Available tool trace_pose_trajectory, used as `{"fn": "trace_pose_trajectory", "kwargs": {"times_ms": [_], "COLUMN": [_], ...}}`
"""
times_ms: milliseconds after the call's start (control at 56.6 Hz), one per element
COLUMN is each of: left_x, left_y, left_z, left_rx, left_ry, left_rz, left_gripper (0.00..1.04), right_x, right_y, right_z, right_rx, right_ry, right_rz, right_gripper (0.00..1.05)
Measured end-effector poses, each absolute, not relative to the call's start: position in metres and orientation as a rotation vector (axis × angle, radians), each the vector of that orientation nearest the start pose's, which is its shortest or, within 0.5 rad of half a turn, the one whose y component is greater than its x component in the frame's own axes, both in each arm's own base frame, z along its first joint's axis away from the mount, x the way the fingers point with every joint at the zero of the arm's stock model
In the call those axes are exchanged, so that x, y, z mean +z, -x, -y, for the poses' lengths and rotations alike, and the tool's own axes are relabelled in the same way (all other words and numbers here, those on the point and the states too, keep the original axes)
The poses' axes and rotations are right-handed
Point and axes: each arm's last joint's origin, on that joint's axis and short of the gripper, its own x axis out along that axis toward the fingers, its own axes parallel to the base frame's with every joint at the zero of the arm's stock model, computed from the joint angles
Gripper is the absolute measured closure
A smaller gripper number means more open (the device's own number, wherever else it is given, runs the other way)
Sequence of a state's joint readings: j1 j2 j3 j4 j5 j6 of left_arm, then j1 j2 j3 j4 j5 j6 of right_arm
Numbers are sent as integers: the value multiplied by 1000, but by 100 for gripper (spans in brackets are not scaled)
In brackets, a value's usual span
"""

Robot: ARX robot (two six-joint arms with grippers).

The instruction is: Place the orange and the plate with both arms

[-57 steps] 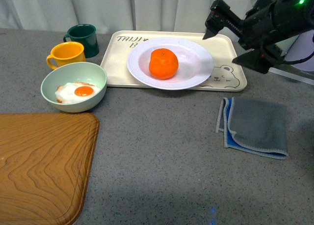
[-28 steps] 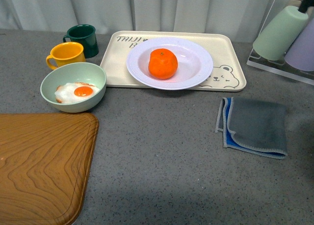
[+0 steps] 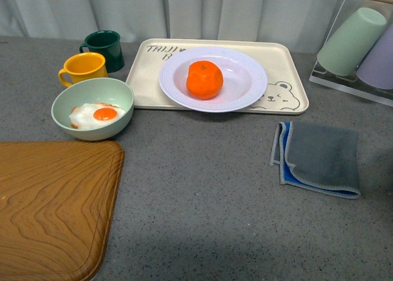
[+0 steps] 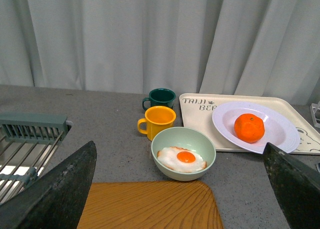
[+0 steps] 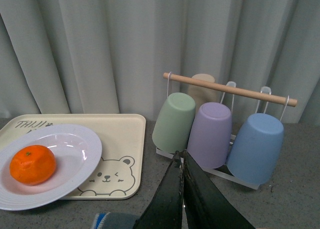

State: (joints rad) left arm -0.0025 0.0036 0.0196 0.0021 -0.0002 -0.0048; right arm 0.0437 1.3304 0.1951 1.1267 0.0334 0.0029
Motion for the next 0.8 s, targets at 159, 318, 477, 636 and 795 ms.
{"fn": "trace_pose_trajectory", "kwargs": {"times_ms": [159,318,477,636,795], "left_x": [170,170,170,170,170], "left_y": [-97,-97,-97,-97,-97], "left_z": [0,0,0,0,0], "left_rx": [-2,-2,-2,-2,-2], "left_ry": [5,5,5,5,5], "left_rz": [18,18,18,18,18], "left_gripper": [7,7,7,7,7], "right_x": [161,161,162,162,163], "right_y": [-192,-170,-159,-149,-141], "right_z": [0,0,0,0,0], "right_rx": [-4,-3,0,0,0], "right_ry": [-3,-3,-3,-3,-3], "right_rz": [-20,-18,-14,-17,-11], "right_gripper": [104,104,104,104,104]}}
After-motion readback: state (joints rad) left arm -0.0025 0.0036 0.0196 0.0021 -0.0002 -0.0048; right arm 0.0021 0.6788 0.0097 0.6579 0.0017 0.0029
